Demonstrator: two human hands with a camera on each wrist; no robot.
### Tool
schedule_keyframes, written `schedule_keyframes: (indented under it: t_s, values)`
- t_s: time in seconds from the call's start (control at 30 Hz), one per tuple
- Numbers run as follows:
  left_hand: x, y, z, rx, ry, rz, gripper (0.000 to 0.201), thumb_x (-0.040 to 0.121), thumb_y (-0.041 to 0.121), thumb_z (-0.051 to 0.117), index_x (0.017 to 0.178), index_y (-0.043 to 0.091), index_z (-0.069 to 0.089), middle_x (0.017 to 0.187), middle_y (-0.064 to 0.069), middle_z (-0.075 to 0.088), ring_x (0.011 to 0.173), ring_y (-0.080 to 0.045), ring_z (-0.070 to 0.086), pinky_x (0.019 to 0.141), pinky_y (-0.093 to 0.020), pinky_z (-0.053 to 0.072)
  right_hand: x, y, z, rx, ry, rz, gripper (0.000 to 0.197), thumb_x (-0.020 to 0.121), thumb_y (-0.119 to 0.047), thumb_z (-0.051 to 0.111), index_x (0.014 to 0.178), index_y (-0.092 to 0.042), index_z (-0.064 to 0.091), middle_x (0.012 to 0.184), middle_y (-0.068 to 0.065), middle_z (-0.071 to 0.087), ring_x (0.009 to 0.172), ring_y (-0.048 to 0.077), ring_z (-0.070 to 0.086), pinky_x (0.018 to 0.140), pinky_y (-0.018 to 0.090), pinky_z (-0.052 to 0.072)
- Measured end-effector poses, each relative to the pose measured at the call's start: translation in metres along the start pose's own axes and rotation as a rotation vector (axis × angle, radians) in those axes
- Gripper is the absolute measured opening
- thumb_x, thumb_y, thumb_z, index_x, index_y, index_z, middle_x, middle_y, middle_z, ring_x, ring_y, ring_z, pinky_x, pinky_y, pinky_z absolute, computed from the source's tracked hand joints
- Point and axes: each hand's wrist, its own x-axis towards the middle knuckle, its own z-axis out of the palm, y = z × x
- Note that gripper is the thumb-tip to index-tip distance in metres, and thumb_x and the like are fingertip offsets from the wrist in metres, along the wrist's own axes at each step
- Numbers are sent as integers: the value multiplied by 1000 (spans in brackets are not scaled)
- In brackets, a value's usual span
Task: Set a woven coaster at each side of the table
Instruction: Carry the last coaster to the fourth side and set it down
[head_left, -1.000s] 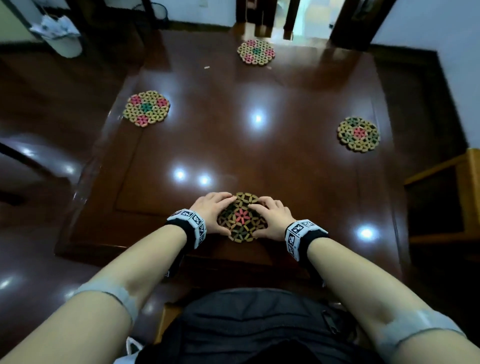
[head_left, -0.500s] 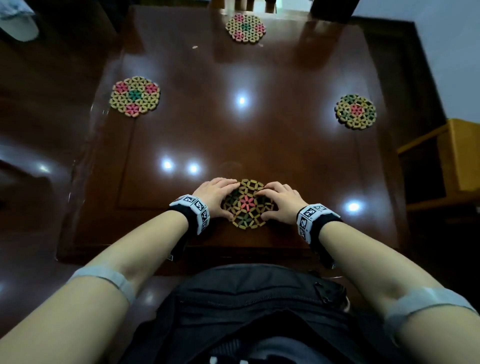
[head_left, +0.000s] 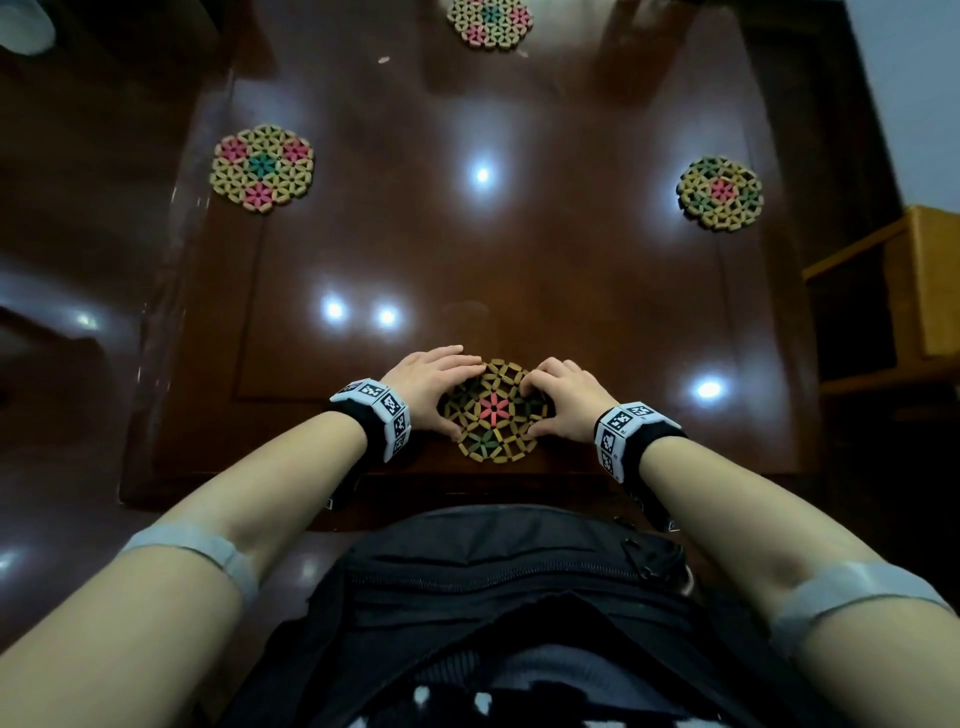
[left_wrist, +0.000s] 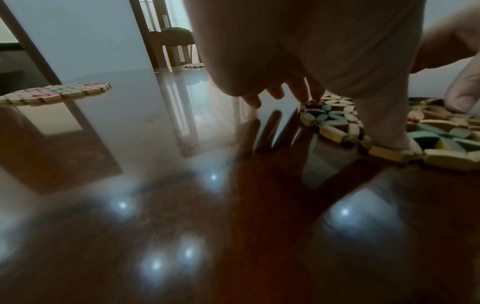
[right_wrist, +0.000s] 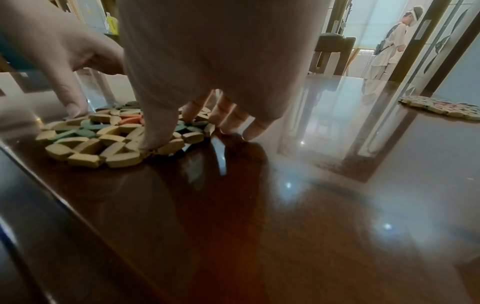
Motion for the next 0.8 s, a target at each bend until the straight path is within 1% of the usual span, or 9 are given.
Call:
schedule_keyframes:
  t_s: [0.17, 0.47, 0.57, 0.7, 0.77, 0.8]
  values:
    - [-4, 3, -1, -4, -26, 8, 101, 70, 53, 74, 151, 30, 18, 160, 13, 15, 149, -11, 1, 118, -39, 13, 0, -1, 3, 1, -7, 3, 55, 70, -41, 79, 116, -28, 53, 125, -1, 46, 116, 21, 41, 99, 37, 38]
    - [-5, 8, -2, 6, -55, 19, 102, 69, 50, 76, 151, 29, 18, 160, 11, 16, 149, -13, 1, 119, -38, 13, -5, -2, 8, -4, -3, 12, 56, 69, -43, 79, 116, -27, 54, 124, 0, 46, 116, 22, 42, 98, 37, 39]
    - [-4, 9, -3, -7, -61, 24, 105, 67, 47, 78, 151, 31, 17, 160, 10, 19, 149, -13, 3, 119, -38, 13, -6, -4, 9, -17, -1, 9, 57, 69, -44, 79, 117, -26, 54, 122, 2, 47, 114, 22, 43, 95, 36, 40]
    - [-2, 12, -5, -16, -62, 24, 109, 65, 43, 81, 151, 30, 15, 159, 9, 23, 149, -14, 6, 118, -36, 13, -10, -3, 12, -15, 7, 17, 58, 69, -44, 79, 118, -26, 53, 122, 2, 47, 113, 22, 45, 94, 36, 42]
    - [-4, 13, -5, -37, -43, 19, 109, 65, 42, 82, 151, 30, 15, 158, 8, 24, 149, -15, 9, 119, -36, 15, -11, -2, 12, -4, 1, 15, 59, 70, -45, 78, 119, -26, 52, 120, 1, 49, 111, 20, 46, 94, 37, 44]
    - [-6, 13, -5, -65, -13, 14, 105, 67, 42, 80, 150, 30, 17, 157, 7, 26, 148, -17, 13, 118, -36, 17, -11, -2, 10, 17, 1, 16, 57, 71, -46, 76, 119, -26, 52, 118, 0, 52, 109, 19, 48, 92, 37, 46]
